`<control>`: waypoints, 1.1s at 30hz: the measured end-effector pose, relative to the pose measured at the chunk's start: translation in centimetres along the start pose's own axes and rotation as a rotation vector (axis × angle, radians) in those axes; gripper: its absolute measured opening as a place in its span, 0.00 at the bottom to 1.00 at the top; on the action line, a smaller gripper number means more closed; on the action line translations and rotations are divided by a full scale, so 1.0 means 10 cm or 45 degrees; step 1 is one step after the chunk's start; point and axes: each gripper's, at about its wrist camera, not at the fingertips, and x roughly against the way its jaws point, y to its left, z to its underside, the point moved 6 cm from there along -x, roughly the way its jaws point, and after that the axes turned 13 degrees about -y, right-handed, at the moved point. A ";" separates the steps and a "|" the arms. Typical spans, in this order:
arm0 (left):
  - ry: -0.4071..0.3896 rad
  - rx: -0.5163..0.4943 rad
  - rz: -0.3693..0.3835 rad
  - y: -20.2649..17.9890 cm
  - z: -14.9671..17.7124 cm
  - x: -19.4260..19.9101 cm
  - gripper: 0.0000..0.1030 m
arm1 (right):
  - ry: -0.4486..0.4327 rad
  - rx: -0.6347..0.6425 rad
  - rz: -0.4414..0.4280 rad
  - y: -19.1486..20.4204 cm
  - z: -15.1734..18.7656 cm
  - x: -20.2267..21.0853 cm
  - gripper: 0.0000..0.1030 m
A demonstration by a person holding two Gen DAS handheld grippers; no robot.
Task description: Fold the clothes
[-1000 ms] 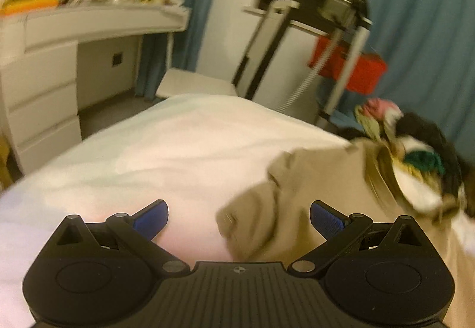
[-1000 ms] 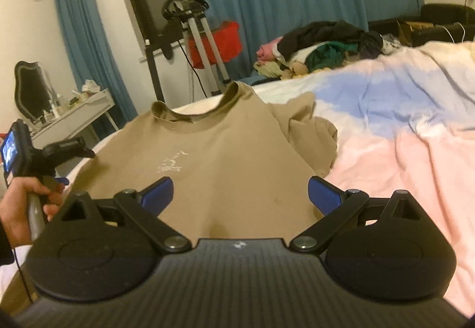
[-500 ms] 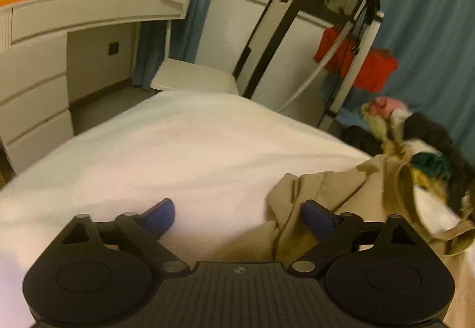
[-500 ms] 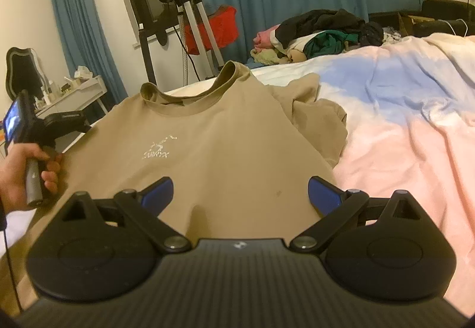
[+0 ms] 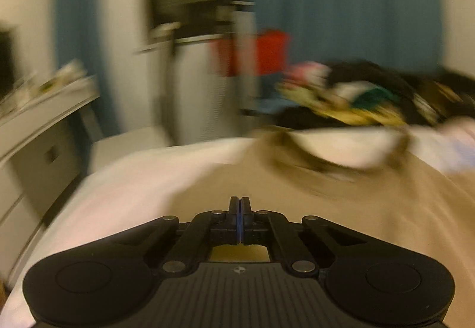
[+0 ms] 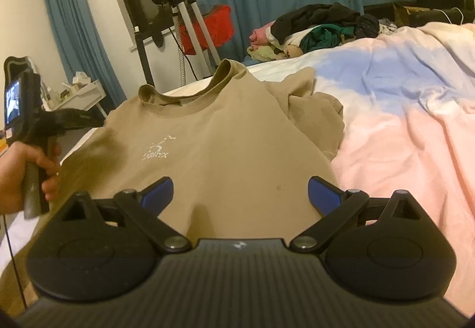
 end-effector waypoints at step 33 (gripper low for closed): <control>0.278 0.504 -0.103 1.10 0.11 -0.54 0.06 | 0.043 -0.031 -0.003 0.02 0.15 -0.10 0.96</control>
